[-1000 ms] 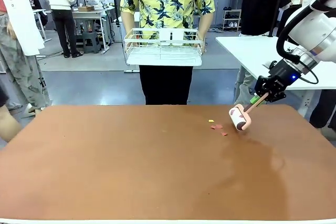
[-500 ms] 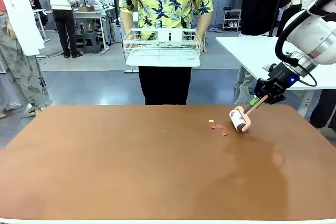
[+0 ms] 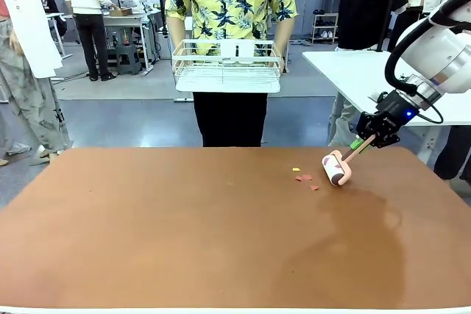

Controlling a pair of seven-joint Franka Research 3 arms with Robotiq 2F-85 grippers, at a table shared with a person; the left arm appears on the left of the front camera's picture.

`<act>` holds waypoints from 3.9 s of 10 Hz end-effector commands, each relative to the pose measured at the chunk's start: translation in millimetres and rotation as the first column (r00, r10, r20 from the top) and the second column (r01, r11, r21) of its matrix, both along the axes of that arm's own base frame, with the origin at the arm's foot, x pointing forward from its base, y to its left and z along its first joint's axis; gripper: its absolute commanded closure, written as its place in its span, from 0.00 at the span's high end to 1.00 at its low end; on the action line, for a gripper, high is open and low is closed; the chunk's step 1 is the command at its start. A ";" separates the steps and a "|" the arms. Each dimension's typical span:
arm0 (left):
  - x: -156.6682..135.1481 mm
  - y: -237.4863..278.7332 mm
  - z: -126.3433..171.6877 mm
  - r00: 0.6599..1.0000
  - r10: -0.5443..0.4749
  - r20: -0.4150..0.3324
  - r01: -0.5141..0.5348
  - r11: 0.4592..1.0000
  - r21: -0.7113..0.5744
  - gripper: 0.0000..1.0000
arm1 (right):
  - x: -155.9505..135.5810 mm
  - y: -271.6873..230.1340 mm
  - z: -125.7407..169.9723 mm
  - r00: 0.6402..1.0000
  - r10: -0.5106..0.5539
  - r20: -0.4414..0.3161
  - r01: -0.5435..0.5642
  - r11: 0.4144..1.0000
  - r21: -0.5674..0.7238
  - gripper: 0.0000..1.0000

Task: Clean the table.
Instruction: Clean the table with the Lint Roller when the human lifts the Dish drying rack.

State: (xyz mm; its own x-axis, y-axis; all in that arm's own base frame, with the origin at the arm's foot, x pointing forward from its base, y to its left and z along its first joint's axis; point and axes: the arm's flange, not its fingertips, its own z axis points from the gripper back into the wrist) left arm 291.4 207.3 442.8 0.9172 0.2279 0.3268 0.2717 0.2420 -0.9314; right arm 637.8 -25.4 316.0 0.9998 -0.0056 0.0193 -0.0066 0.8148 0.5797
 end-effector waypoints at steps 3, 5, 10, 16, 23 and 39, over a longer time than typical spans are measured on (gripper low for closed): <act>-3.0 1.4 3.3 1.000 0.001 0.005 -0.001 1.000 -0.004 1.00 | 4.5 -2.8 -8.2 1.000 -0.022 -0.016 0.021 0.999 -0.031 0.21; -3.0 1.4 3.3 1.000 0.001 0.005 -0.001 1.000 -0.004 1.00 | 4.1 -1.4 -10.2 1.000 -0.023 -0.011 0.023 0.999 -0.042 0.21; -3.0 1.4 3.3 1.000 0.001 0.005 -0.001 1.000 -0.004 1.00 | -6.1 15.5 -25.0 0.999 0.015 -0.038 -0.017 0.998 -0.053 0.21; -3.0 1.4 3.3 1.000 0.001 0.005 -0.001 1.000 -0.004 1.00 | -11.2 77.0 -47.4 0.987 0.101 -0.122 -0.107 0.993 -0.041 0.21; -3.0 1.4 3.3 1.000 0.001 0.005 -0.001 1.000 -0.004 1.00 | -14.8 148.1 -66.8 0.973 0.145 -0.181 -0.159 0.985 -0.065 0.21; -3.0 1.4 3.3 1.000 0.001 0.005 -0.001 1.000 -0.004 1.00 | -51.4 154.1 93.2 0.994 0.033 0.109 -0.027 0.998 -0.059 0.21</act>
State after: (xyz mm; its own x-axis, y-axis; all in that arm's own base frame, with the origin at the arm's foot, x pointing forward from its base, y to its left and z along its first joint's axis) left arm 291.3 207.4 442.8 0.9171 0.2282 0.3268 0.2717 0.2421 -0.9314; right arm 595.3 126.3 415.6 0.9899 0.0569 0.1298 -0.1194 0.8284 0.5473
